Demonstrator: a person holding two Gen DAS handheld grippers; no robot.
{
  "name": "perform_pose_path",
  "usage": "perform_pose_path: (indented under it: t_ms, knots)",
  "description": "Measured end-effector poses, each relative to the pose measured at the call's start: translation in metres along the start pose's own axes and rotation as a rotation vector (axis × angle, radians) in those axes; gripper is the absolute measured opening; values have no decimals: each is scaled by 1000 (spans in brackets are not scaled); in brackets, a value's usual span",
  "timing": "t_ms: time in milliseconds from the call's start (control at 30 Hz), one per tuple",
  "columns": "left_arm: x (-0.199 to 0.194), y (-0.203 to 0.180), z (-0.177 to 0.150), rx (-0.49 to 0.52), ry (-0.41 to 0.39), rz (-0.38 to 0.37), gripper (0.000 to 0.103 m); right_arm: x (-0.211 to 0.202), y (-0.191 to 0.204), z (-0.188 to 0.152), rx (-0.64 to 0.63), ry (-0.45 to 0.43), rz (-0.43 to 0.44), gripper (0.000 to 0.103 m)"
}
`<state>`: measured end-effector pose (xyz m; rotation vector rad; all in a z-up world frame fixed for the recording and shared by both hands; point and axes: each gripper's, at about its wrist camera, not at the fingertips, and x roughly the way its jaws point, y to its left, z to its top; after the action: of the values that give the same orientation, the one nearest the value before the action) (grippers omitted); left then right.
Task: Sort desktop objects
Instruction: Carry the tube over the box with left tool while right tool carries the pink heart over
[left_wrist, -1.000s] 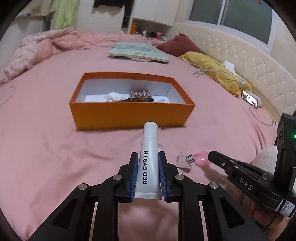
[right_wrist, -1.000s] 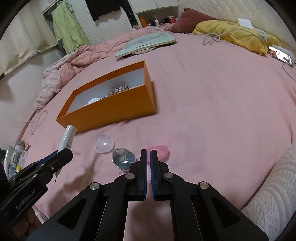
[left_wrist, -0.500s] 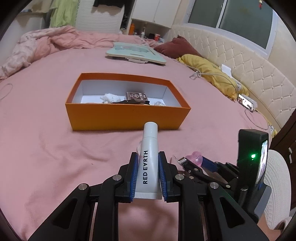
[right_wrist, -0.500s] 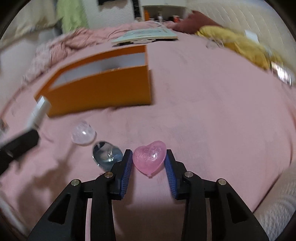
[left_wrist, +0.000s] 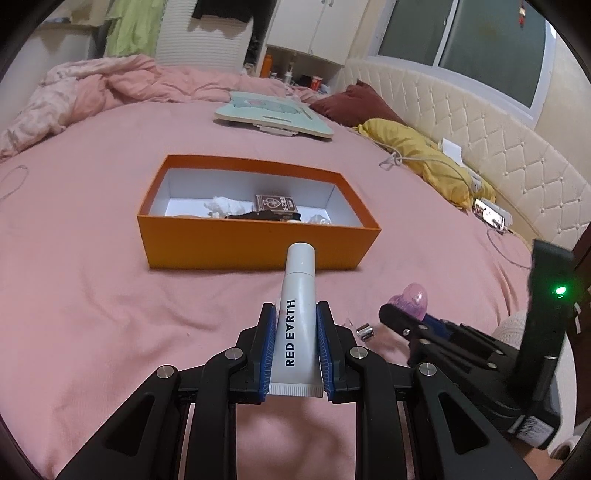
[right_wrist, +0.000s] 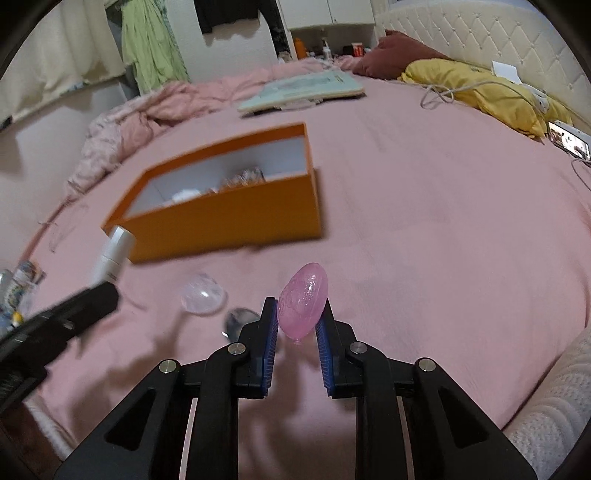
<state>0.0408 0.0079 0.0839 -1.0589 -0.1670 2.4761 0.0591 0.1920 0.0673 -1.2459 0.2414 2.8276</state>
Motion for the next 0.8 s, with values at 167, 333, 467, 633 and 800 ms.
perform_pose_path:
  t_ms: [167, 333, 467, 633, 800]
  knots:
    - [2, -1, 8, 2, -15, -4, 20, -13, 14, 16, -37, -47, 43, 21]
    - [10, 3, 19, 0, -20, 12, 20, -15, 28, 34, -88, -76, 56, 21]
    - [13, 10, 34, -5, -37, 18, 20, -8, 34, 47, -108, -74, 65, 21]
    - [21, 19, 57, 0, -45, 24, 20, 2, 40, 66, -141, -92, 63, 21]
    - [38, 26, 78, 7, -34, 10, 20, 16, 48, 91, -183, -117, 56, 21]
